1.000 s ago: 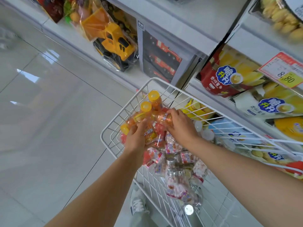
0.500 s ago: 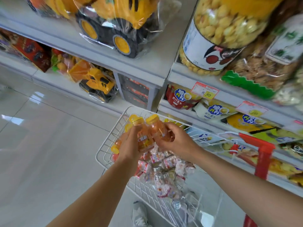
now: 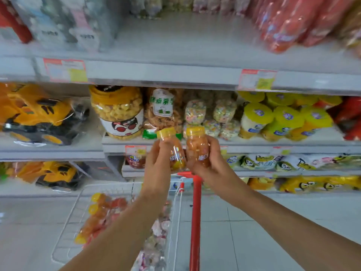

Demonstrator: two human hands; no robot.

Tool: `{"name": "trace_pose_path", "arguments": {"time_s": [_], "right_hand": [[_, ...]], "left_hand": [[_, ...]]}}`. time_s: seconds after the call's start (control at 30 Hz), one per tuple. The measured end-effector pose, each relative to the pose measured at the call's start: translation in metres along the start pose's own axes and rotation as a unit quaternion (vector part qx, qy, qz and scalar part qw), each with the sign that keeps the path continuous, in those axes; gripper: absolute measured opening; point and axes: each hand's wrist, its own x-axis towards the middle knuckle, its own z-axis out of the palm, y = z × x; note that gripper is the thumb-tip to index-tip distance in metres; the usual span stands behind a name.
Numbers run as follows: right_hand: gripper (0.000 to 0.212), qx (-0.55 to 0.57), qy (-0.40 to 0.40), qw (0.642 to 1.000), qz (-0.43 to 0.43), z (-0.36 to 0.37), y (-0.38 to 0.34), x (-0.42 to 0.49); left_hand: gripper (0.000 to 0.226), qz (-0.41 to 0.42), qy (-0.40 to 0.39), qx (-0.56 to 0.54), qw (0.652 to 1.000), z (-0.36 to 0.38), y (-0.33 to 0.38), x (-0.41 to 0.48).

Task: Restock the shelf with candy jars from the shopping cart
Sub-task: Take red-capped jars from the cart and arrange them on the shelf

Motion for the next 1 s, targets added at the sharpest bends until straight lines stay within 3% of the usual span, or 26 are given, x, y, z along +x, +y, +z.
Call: {"name": "trace_pose_path", "arguments": {"time_s": [0.03, 0.13, 0.17, 0.27, 0.53, 0.67, 0.83, 1.0], "right_hand": [[0.037, 0.006, 0.015, 1.0, -0.01, -0.023, -0.006, -0.01], [0.029, 0.025, 0.078, 0.996, -0.037, -0.097, -0.019, -0.04], [0.027, 0.032, 0.098, 0.994, -0.045, -0.123, -0.023, -0.05], [0.017, 0.021, 0.133, 0.988, -0.081, -0.2, -0.036, -0.081], [0.042, -0.057, 0.178, 0.972, -0.143, -0.365, -0.07, -0.143], [0.047, -0.082, 0.224, 0.958, -0.16, -0.416, -0.083, -0.145], [0.036, -0.102, 0.268, 0.939, -0.189, -0.459, -0.09, -0.123], [0.049, -0.115, 0.308, 0.922, -0.205, -0.481, -0.097, -0.08]], "left_hand": [[0.019, 0.014, 0.002, -0.002, 1.0, 0.025, 0.003, -0.005], [0.056, 0.033, -0.044, -0.004, 0.998, 0.103, 0.007, -0.023], [0.053, 0.043, -0.062, -0.003, 0.997, 0.131, 0.008, -0.03], [0.013, 0.091, -0.088, 0.003, 0.992, 0.212, 0.007, -0.052], [0.008, 0.22, -0.106, 0.068, 0.967, 0.38, 0.03, -0.084], [0.011, 0.263, -0.1, 0.11, 0.953, 0.429, 0.045, -0.081], [0.024, 0.284, -0.082, 0.159, 0.942, 0.46, 0.053, -0.066], [0.019, 0.296, -0.049, 0.161, 0.94, 0.466, 0.06, -0.047]]}}
